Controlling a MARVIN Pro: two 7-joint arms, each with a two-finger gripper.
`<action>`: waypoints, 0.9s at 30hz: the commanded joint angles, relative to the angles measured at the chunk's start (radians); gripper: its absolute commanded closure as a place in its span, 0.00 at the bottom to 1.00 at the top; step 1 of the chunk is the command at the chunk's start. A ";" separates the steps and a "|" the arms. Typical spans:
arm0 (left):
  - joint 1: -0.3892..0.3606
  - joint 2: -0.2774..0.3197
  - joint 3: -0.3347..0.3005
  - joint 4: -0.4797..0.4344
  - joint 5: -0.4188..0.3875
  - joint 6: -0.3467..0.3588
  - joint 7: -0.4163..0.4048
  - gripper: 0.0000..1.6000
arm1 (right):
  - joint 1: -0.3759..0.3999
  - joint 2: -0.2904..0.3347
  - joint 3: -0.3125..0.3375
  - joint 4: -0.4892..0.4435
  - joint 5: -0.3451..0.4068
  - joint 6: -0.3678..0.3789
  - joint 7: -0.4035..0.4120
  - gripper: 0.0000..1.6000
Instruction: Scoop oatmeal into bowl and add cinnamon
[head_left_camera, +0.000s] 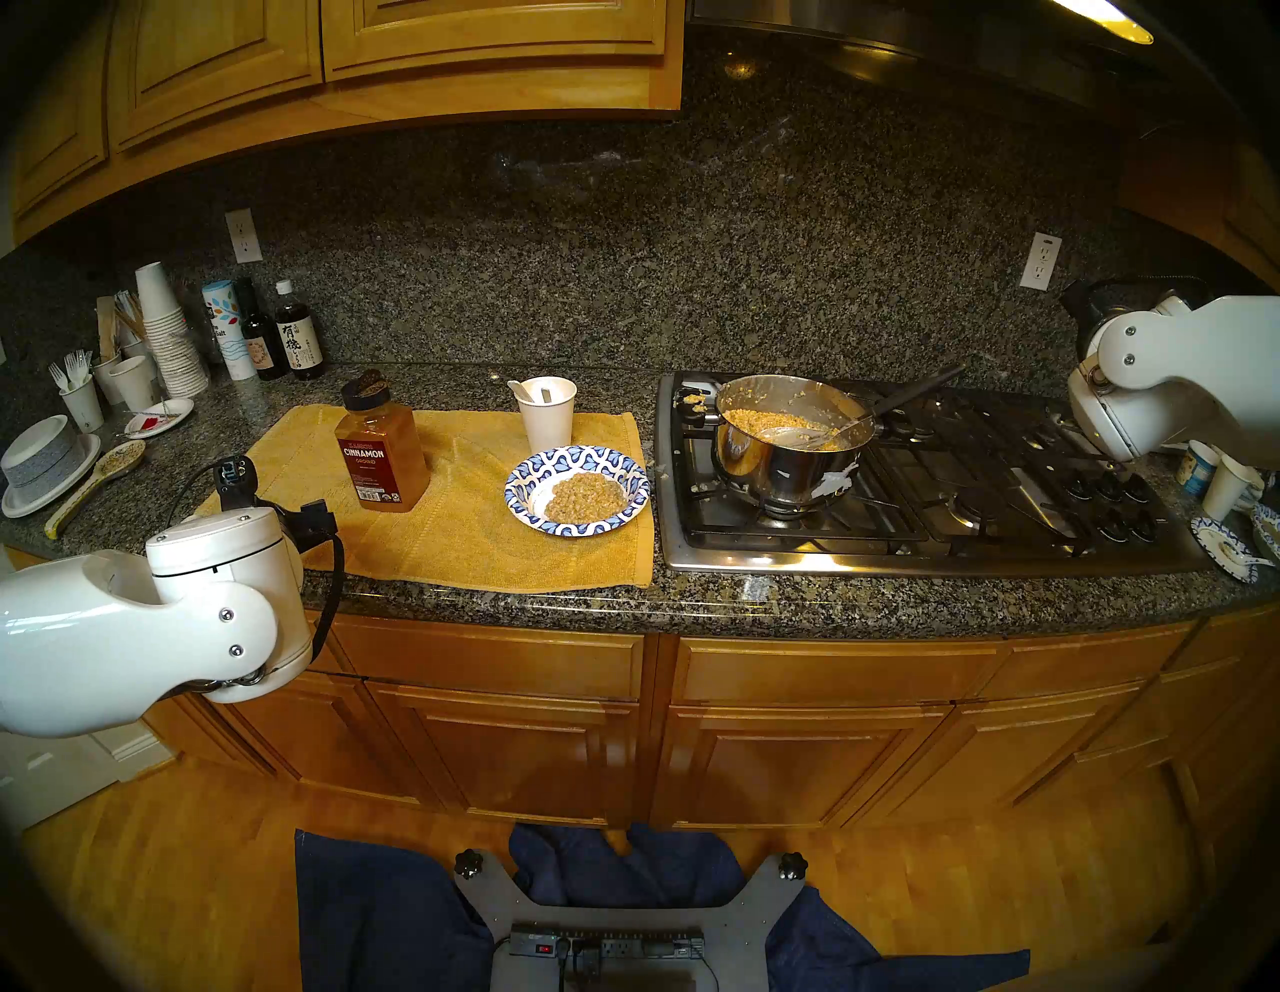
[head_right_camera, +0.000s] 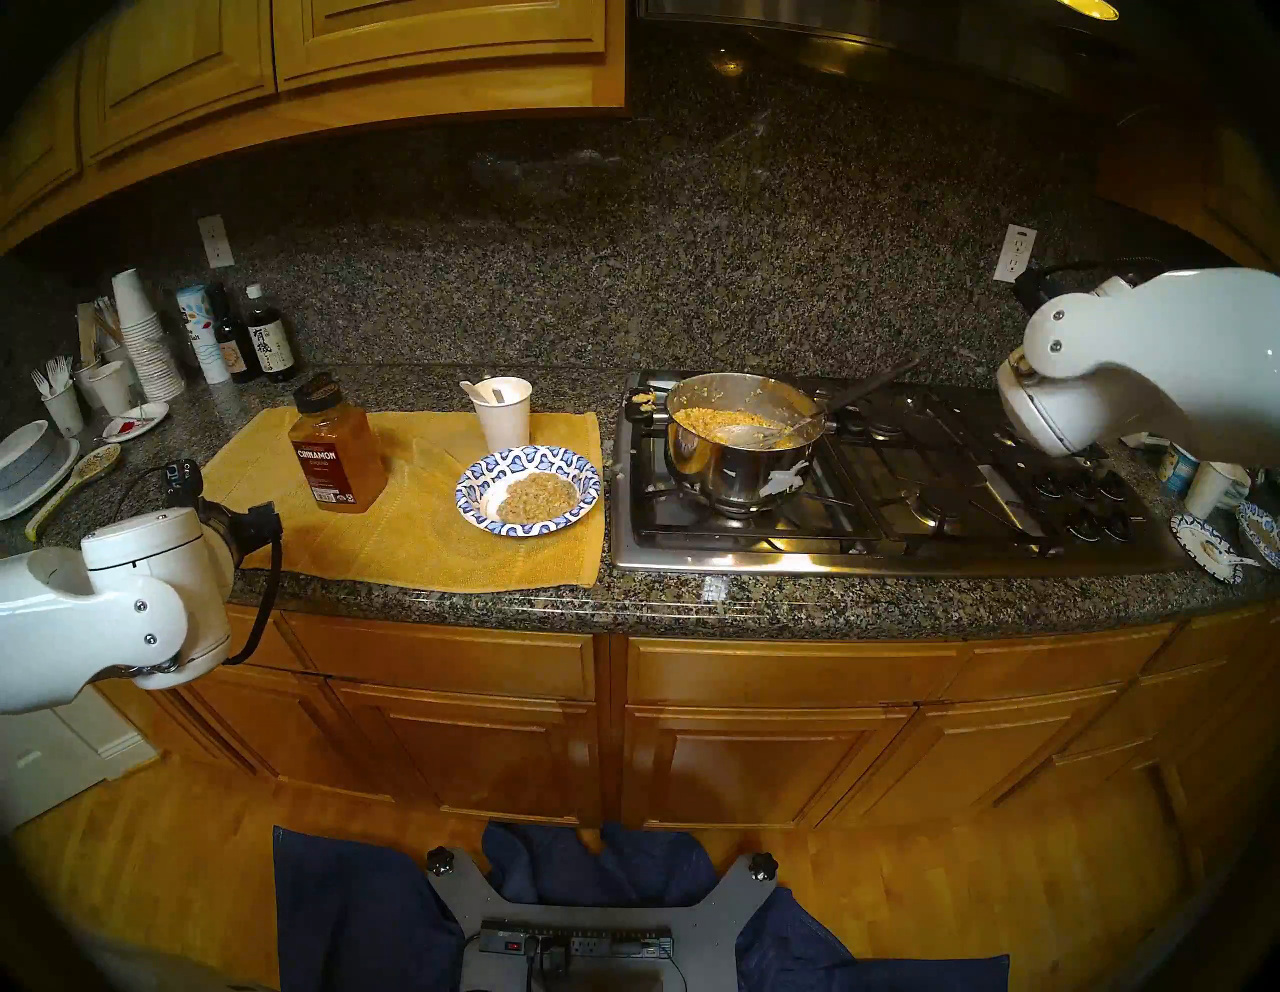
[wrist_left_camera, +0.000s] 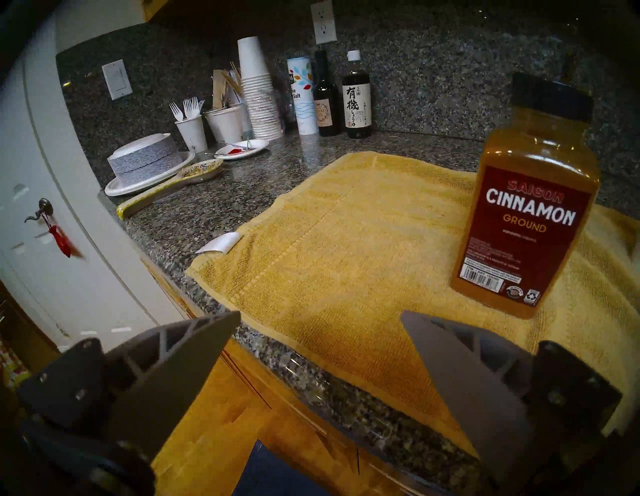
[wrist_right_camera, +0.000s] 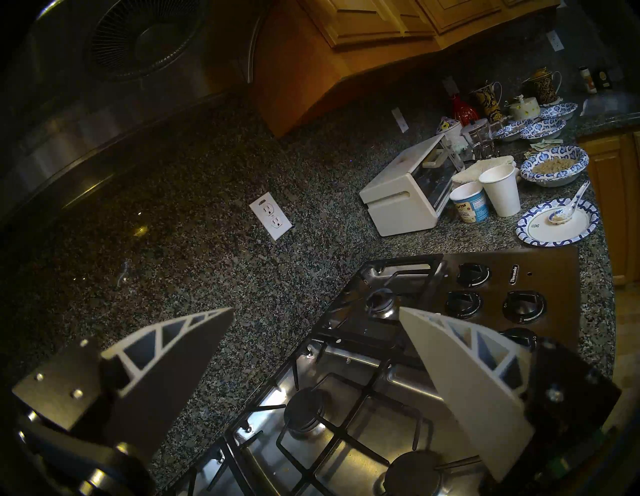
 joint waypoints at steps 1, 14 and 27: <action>0.002 0.002 -0.002 0.108 0.072 -0.034 -0.001 0.00 | 0.032 -0.009 0.015 0.011 -0.012 0.000 -0.010 0.00; 0.020 0.001 0.021 0.203 0.208 -0.123 -0.107 0.00 | 0.036 -0.011 0.015 0.011 -0.014 0.000 -0.016 0.00; 0.040 0.001 0.045 0.087 0.336 -0.211 -0.244 0.00 | 0.041 -0.011 0.013 0.009 -0.017 0.000 -0.020 0.00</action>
